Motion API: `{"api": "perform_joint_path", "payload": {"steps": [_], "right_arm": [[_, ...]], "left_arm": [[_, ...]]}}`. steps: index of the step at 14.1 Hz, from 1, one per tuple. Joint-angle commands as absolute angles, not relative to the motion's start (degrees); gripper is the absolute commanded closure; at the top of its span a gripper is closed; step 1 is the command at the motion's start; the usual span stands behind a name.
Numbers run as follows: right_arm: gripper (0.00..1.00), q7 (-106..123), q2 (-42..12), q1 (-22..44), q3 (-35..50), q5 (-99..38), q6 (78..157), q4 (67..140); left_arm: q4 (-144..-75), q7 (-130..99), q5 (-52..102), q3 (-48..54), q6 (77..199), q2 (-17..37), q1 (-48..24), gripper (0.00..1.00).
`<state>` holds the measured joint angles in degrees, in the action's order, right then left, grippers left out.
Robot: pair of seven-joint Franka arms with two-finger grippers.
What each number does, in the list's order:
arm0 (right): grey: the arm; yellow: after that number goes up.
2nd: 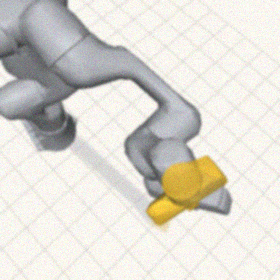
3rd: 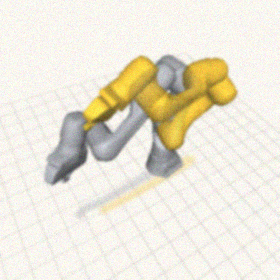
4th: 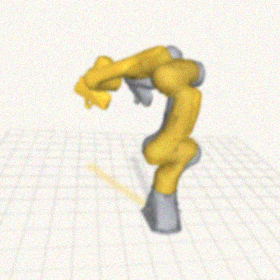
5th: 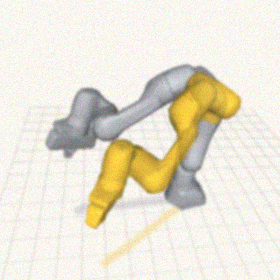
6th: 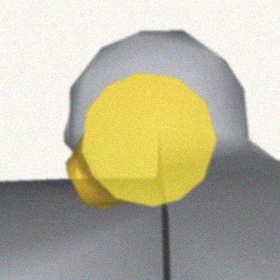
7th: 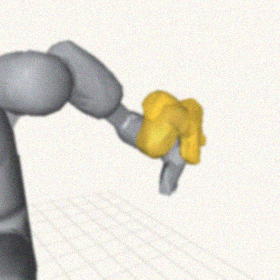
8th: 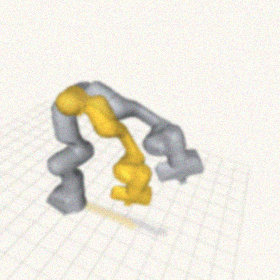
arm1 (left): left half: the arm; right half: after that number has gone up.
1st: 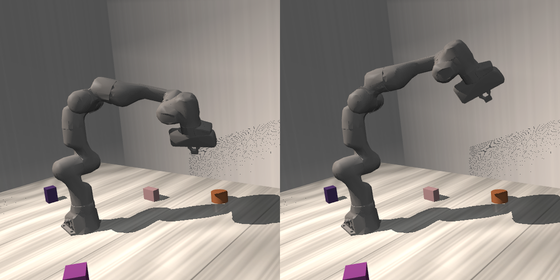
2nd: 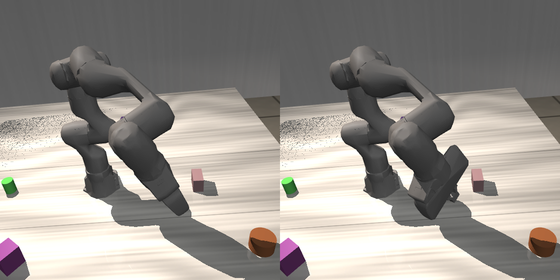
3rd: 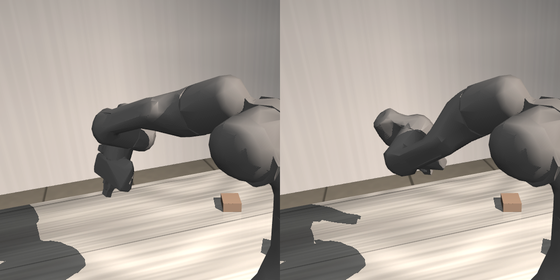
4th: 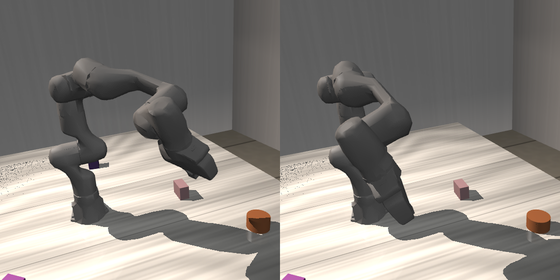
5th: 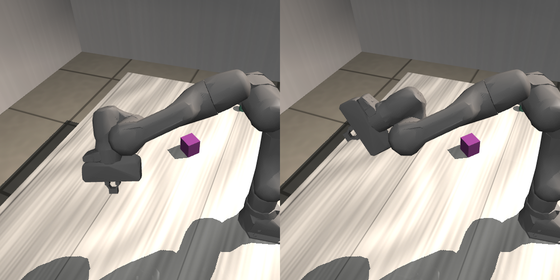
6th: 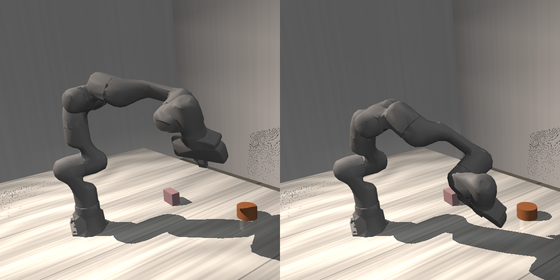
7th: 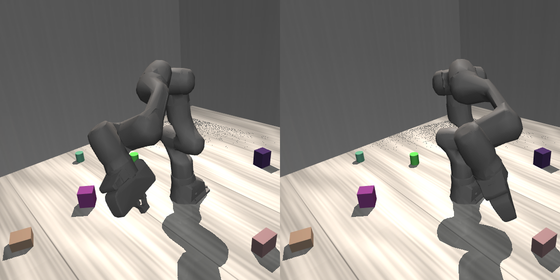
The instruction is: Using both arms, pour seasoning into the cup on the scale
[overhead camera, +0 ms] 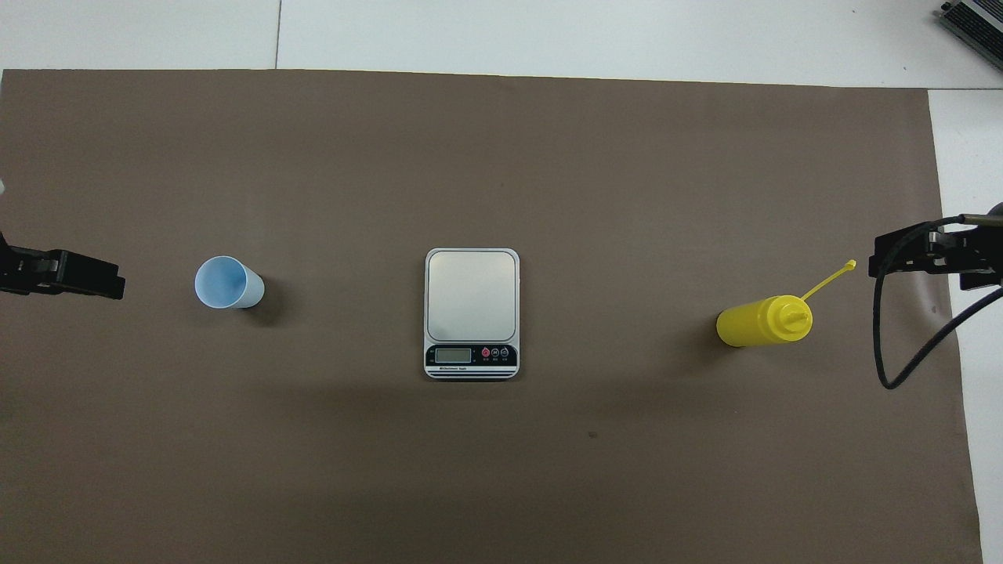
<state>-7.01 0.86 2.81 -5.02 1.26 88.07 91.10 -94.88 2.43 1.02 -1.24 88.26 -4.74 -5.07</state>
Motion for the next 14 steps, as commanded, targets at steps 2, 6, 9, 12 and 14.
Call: {"api": "perform_joint_path", "payload": {"steps": [2,6,9,12,14], "right_arm": [[0.0,-5.8,1.41,2.37,-4.75,1.32,87.36,91.23],[0.0,-5.8,1.41,2.37,-4.83,1.32,87.36,91.23],[0.0,-5.8,1.41,2.37,-4.75,1.32,87.36,91.23],[0.0,-5.8,1.41,2.37,-4.83,1.32,87.36,91.23],[0.0,-5.8,1.41,2.37,-4.75,1.32,87.36,91.23]], "left_arm": [[-97.21,2.99,-0.53,-1.41,89.83,-6.68,-5.8,0.0],[-97.38,2.99,-0.53,-1.41,90.0,-6.77,-5.8,0.0],[-97.82,2.72,-0.44,-1.32,90.26,-7.03,-5.8,0.0],[-98.35,2.55,-0.44,-1.23,91.23,-7.03,-5.8,0.0],[-99.49,2.37,-0.44,-1.32,92.63,-7.56,-5.8,0.0]]}}
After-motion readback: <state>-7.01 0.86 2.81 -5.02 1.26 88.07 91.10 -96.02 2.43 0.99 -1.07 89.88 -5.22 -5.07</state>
